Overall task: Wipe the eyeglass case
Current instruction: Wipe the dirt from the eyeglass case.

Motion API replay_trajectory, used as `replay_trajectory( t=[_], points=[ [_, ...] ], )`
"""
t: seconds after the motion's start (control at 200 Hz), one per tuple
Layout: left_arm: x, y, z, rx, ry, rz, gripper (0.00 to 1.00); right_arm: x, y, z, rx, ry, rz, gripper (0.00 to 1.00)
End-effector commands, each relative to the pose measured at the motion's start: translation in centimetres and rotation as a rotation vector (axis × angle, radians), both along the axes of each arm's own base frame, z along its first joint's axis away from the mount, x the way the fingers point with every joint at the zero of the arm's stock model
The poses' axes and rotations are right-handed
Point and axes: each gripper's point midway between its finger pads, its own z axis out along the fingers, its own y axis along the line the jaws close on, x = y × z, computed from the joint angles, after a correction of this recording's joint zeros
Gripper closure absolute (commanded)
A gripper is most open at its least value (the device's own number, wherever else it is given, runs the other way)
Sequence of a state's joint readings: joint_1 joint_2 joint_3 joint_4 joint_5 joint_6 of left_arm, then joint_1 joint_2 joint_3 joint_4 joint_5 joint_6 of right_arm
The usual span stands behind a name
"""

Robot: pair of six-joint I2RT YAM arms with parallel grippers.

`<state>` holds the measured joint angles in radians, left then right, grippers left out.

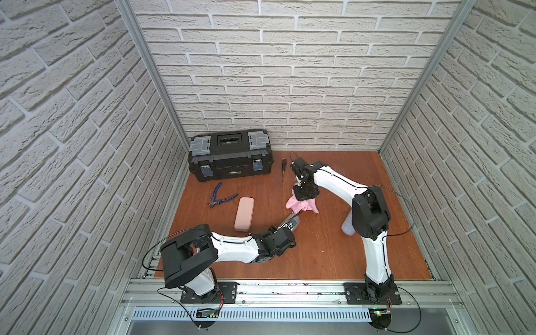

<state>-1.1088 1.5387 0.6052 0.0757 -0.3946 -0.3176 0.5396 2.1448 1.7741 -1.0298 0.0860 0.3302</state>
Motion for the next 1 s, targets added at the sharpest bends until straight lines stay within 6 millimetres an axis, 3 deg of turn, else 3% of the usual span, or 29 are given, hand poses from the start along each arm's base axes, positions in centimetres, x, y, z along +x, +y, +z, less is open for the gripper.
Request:
replay_trajectory(
  t=[0.0, 0.215, 0.24, 0.44, 0.625, 0.755, 0.995],
  points=[
    [-1.4, 0.9, -2.2, -0.029, 0.170, 0.001, 0.47, -3.2, -0.5, -0.6, -0.089, 0.068, 0.091, 0.98],
    [-2.0, 1.0, -3.1, -0.069, 0.314, 0.048, 0.48, -7.9, -2.7, -1.8, -0.071, 0.134, 0.044, 0.98],
    [-2.1, 0.9, -3.0, -0.070, 0.322, 0.050, 0.48, -8.2, -2.6, -1.0, -0.042, 0.115, 0.034, 0.98],
    [-2.4, 0.3, -2.8, -0.090, 0.335, 0.030, 0.51, -9.2, -1.4, -1.1, 0.054, 0.127, -0.087, 0.98],
    [-2.3, 0.2, -2.8, -0.097, 0.331, 0.024, 0.51, -10.2, 3.1, -0.6, 0.280, 0.152, -0.130, 0.98],
    [-2.3, 0.0, -2.6, -0.107, 0.325, 0.009, 0.51, -12.3, 7.0, 0.4, 0.434, 0.215, -0.107, 0.98],
    [-2.3, -0.6, -2.5, -0.119, 0.318, -0.021, 0.50, -15.3, 11.4, 2.8, 0.619, 0.329, -0.077, 0.98]
  ],
)
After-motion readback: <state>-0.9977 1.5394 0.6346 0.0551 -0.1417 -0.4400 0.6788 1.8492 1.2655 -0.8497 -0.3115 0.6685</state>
